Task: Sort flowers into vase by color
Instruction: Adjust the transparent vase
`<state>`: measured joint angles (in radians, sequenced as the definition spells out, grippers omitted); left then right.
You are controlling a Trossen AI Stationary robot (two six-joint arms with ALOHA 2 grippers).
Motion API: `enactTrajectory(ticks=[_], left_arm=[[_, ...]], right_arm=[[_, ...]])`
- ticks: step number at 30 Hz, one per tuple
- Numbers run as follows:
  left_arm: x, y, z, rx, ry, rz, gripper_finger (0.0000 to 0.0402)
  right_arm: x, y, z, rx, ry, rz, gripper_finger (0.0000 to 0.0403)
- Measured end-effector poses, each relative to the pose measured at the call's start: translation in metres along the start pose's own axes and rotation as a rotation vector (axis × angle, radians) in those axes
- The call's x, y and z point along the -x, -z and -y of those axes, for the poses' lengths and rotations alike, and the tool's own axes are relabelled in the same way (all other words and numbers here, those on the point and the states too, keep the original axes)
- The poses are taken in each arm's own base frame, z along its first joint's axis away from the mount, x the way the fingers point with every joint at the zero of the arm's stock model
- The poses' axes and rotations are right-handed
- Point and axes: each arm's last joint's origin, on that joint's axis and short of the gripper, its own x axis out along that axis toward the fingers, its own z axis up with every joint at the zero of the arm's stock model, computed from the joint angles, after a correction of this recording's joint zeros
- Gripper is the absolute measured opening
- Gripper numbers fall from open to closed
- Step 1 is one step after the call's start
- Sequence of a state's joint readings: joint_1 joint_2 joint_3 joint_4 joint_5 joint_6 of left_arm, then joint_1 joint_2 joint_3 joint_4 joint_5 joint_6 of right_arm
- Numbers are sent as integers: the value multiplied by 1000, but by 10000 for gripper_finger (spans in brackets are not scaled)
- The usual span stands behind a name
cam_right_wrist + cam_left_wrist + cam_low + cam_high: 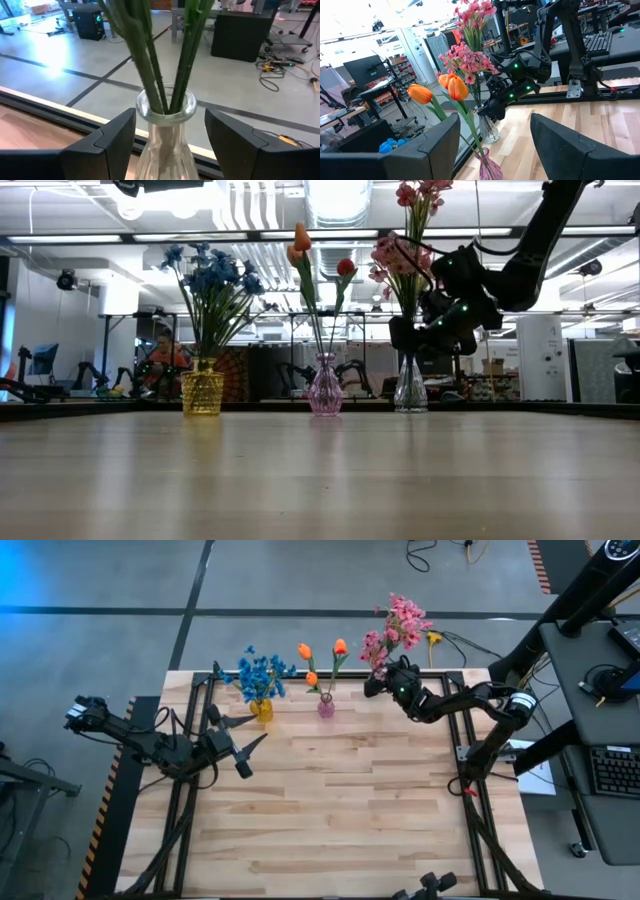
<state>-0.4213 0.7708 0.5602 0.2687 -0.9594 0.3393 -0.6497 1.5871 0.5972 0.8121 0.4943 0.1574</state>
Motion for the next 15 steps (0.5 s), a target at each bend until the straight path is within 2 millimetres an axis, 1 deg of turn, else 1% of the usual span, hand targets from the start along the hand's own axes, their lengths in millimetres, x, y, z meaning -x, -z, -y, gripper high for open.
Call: enactTrajectory(ticks=[15], left_arm=[[0,0,0,-8,0,0,224]], right_arm=[[-1,0,1,18,-26,-4,228]])
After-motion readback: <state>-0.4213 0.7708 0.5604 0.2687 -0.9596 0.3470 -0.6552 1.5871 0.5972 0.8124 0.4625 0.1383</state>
